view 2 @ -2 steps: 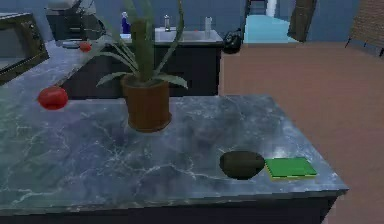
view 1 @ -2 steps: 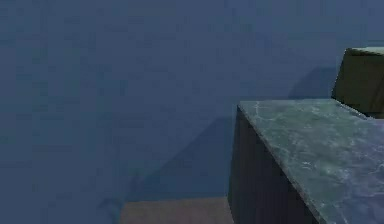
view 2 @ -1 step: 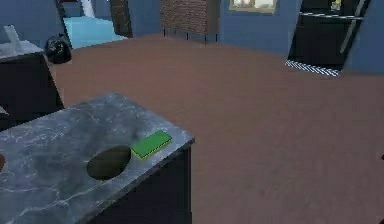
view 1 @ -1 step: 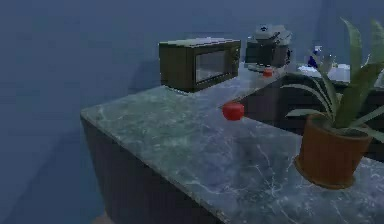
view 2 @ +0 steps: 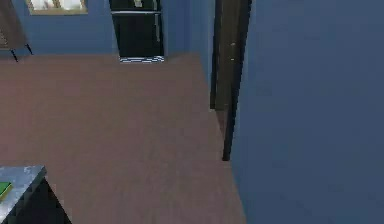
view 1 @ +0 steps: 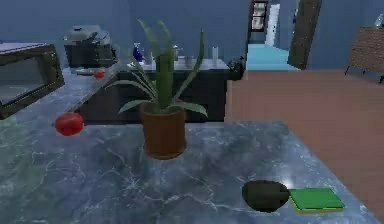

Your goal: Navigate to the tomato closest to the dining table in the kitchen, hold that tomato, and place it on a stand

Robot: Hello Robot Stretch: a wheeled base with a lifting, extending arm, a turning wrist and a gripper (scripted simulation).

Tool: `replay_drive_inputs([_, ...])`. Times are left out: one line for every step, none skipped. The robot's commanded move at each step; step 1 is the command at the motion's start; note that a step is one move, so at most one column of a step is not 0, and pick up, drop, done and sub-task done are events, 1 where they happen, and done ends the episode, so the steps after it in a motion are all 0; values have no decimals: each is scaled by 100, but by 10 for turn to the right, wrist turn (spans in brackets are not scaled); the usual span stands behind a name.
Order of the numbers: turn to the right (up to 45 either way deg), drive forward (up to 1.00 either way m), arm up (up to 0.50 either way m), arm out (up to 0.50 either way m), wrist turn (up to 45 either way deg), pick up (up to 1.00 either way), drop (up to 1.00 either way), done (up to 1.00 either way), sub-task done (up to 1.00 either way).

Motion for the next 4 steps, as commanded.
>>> replay_drive_inputs([450,0,0,0,0,0,0,0,0])
replay_drive_inputs([300,0,0,0,0,0,0,0,0])
replay_drive_inputs([0,75,0,0,0,0,0,0,0])
replay_drive_inputs([120,0,0,0,0,0,0,0,0])
